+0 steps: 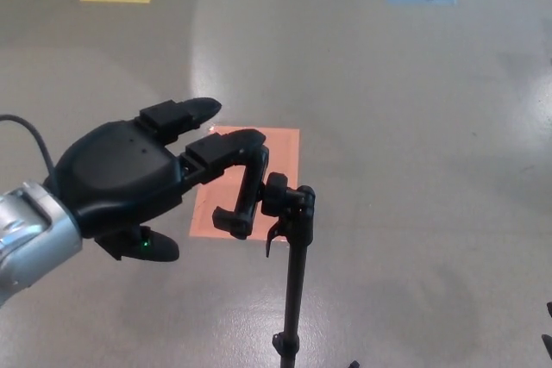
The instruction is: The robot uses its left hand to grab the top of a phone stand kept on the floor and tilt it upwards to adjust its angle
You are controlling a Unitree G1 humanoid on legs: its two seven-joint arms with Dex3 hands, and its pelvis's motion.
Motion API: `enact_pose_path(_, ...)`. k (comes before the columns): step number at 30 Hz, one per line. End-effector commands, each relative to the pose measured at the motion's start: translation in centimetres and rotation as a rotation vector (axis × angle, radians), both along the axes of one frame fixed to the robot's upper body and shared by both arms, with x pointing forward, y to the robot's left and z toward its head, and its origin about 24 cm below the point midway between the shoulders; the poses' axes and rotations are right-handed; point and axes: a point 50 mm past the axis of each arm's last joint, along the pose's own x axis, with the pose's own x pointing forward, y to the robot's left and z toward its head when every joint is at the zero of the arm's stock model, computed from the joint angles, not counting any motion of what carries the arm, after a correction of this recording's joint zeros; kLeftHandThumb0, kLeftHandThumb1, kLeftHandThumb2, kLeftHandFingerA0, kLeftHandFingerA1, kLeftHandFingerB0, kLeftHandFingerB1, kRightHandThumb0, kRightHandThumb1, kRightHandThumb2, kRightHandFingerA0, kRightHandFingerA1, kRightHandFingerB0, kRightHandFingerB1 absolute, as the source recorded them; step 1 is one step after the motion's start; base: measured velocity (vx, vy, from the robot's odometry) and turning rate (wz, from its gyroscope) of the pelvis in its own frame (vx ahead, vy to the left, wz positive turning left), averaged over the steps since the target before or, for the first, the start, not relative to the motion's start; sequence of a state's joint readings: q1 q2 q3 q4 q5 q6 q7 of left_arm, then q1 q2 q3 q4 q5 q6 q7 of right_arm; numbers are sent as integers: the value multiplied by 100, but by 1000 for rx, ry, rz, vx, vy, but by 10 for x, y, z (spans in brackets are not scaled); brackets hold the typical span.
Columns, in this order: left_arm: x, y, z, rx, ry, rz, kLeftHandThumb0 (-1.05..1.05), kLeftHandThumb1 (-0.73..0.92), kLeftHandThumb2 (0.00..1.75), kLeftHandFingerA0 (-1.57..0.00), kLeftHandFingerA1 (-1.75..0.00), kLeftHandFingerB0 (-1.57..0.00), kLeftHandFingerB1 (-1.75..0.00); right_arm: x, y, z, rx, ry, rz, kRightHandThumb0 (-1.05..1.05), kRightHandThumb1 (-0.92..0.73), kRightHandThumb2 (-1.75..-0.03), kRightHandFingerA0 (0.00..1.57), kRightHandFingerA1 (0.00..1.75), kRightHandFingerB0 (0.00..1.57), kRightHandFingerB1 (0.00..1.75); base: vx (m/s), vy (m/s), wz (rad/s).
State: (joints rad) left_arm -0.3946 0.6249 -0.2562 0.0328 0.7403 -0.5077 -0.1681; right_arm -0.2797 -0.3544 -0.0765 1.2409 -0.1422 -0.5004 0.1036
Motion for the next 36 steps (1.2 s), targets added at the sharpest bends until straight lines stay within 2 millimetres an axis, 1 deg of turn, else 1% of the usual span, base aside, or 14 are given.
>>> enact_pose_path(1, 0, -5, 3, 32, -43, -7, -62, 39, 71, 0, 0, 0, -10, 1, -7, 4, 6, -1, -20, -83, -81, -65, 29, 37, 23, 30, 0, 0, 0)
enact_pose_path(4, -1, -7, 1, 30, -35, -9, -60, 39, 70, 0, 0, 0, -10, 1, -7, 4, -1, 0, -16, -83, -81, -66, 29, 37, 23, 30, 0, 0, 0)
enact_pose_path(5, -1, -7, 0, 28, -28, -7, -60, 38, 70, 0, 0, 0, -10, 1, -7, 4, -10, 5, -12, -85, -65, -102, 22, 48, 16, 42, 0, 0, 0)
enact_pose_path(6, -1, -7, -2, 27, -21, -5, -60, 38, 70, 0, 0, 0, -10, 1, -7, 4, -19, 10, -8, -85, -65, -102, 22, 48, 16, 42, 0, 0, 0)
enact_pose_path(7, -1, -7, -3, 23, -14, -2, -60, 38, 70, 0, 0, 0, -10, 0, -7, 4, -16, 13, -9, -84, -81, -65, 29, 36, 23, 30, 0, 0, 0)
enact_pose_path(8, -1, -7, -4, 20, -10, -1, -60, 38, 70, 0, 0, 0, -10, 0, -7, 3, -12, 14, -9, -84, -81, -65, 29, 36, 23, 30, 0, 0, 0)
enact_pose_path(9, 0, -6, -6, 23, -1, 8, -58, 38, 72, 0, -7, 0, -15, 1, -7, 3, -8, 15, -8, -84, -81, -66, 28, 37, 22, 30, 0, 0, 0)
enact_pose_path(16, 5, 0, -11, 51, 10, 39, -57, 38, 73, 0, -9, 0, -15, 2, -7, 5, -12, 11, 1, -85, -81, -65, 29, 38, 24, 30, 0, 0, 0)
enact_pose_path(17, 7, 3, -13, 55, 20, 54, -59, 38, 73, 0, -8, 0, -13, 2, -7, 4, -20, 15, 2, -85, -81, -65, 29, 37, 24, 30, 0, 0, 0)
enact_pose_path(18, 9, 5, -14, 52, 24, 62, -59, 38, 74, 0, -11, 0, -15, 2, -7, 5, -14, 15, 2, -85, -81, -65, 27, 37, 24, 30, 0, 0, 0)
enact_pose_path(27, 19, 12, -14, 59, 30, 96, -65, 41, 75, 0, -6, 0, -10, 4, -7, 6, -21, 16, 6, -85, -81, -65, 28, 39, 25, 30, 0, 0, 0)
enact_pose_path(28, 20, 14, -14, 62, 32, 101, -67, 42, 73, 0, 0, 0, -5, 4, -7, 5, -20, 19, 6, -84, -81, -65, 28, 38, 25, 30, 0, 0, 0)
enact_pose_path(33, 22, 17, -16, 68, 39, 118, -68, 43, 74, 0, 0, 0, -7, 3, -6, 5, -20, 24, 11, -81, -81, -65, 28, 37, 25, 30, 0, 0, 0)
enact_pose_path(36, 22, 17, -18, 68, 52, 125, -65, 41, 73, 0, -1, 0, -8, 3, -6, 4, -16, 27, 17, -79, -81, -65, 28, 38, 25, 30, 0, 0, 0)
